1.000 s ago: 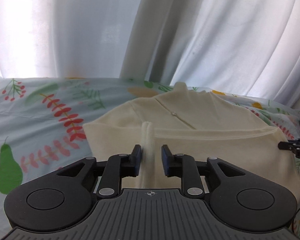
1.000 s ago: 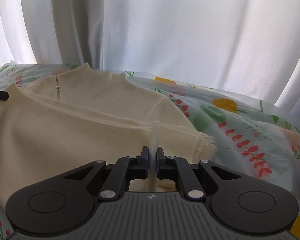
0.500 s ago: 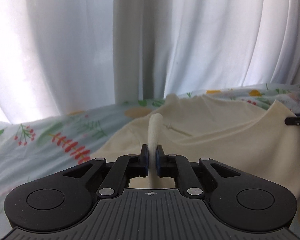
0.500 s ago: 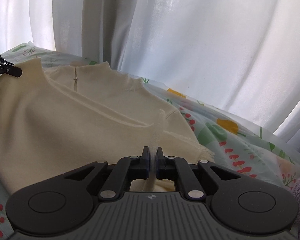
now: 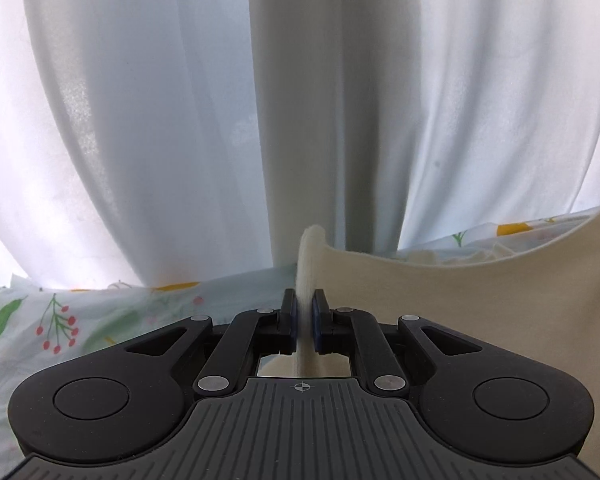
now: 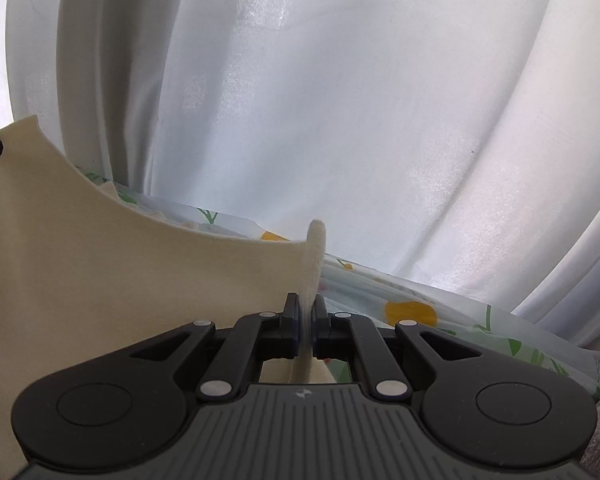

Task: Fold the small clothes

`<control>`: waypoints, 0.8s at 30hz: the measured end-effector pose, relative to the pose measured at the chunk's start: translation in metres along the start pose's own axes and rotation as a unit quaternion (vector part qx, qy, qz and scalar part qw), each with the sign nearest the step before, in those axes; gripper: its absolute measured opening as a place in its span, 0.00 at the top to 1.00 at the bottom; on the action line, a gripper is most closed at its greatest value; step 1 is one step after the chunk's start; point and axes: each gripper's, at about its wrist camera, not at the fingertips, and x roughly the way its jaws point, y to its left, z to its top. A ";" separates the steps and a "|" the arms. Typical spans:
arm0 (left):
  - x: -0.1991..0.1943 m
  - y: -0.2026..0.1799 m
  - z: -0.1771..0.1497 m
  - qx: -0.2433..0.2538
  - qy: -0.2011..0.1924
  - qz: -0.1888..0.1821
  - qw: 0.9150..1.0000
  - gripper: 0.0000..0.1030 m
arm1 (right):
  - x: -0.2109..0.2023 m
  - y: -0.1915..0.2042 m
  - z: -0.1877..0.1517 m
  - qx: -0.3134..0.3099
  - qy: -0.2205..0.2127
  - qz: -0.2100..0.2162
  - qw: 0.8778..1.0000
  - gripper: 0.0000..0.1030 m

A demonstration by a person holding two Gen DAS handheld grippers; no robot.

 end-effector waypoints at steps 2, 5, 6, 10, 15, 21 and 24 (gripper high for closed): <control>0.009 -0.001 -0.003 -0.007 0.007 0.009 1.000 0.91 | 0.009 0.000 0.001 0.005 0.013 -0.001 1.000 0.95; 0.023 0.002 -0.006 -0.031 0.026 0.013 0.999 0.90 | 0.020 -0.002 0.000 0.017 0.025 -0.003 1.000 0.95; 0.026 0.003 -0.008 -0.033 0.034 0.013 0.999 0.90 | 0.022 -0.004 -0.001 0.024 0.027 0.000 0.999 0.95; 0.023 0.012 -0.021 -0.038 0.071 -0.027 0.996 0.69 | 0.026 -0.014 -0.007 0.069 0.059 0.030 0.995 0.89; 0.021 0.012 -0.027 -0.031 0.080 -0.048 0.995 0.81 | 0.024 -0.012 -0.023 0.072 0.076 0.056 0.993 0.88; 0.017 0.010 -0.015 -0.049 0.056 -0.012 0.997 0.91 | 0.018 0.002 -0.013 0.038 0.045 -0.005 0.998 0.96; 0.020 0.009 -0.012 -0.056 0.054 0.010 0.997 0.91 | 0.020 0.001 -0.007 0.033 0.044 -0.026 0.998 0.96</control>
